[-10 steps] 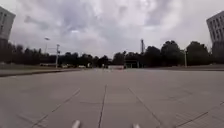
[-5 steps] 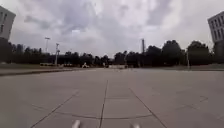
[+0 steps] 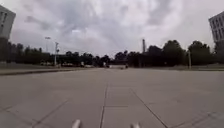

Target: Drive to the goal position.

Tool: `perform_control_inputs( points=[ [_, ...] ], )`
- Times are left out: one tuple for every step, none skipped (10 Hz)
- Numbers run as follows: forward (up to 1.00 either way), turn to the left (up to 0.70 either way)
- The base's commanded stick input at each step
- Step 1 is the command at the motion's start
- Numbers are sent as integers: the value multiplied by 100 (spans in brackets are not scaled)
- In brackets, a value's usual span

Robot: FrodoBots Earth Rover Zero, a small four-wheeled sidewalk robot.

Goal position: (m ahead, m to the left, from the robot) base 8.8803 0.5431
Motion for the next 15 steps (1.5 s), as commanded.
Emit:
perform_control_inputs(
  points=[
    [0, 0],
    [0, 0],
    [0, 0],
    [0, 0],
    [0, 0],
    [0, 0],
    [0, 0],
    [0, 0],
    [0, 0],
    [27, 0],
    [70, 0],
    [85, 0],
    [85, -6],
    [85, -34],
    [85, -34]
  ],
)
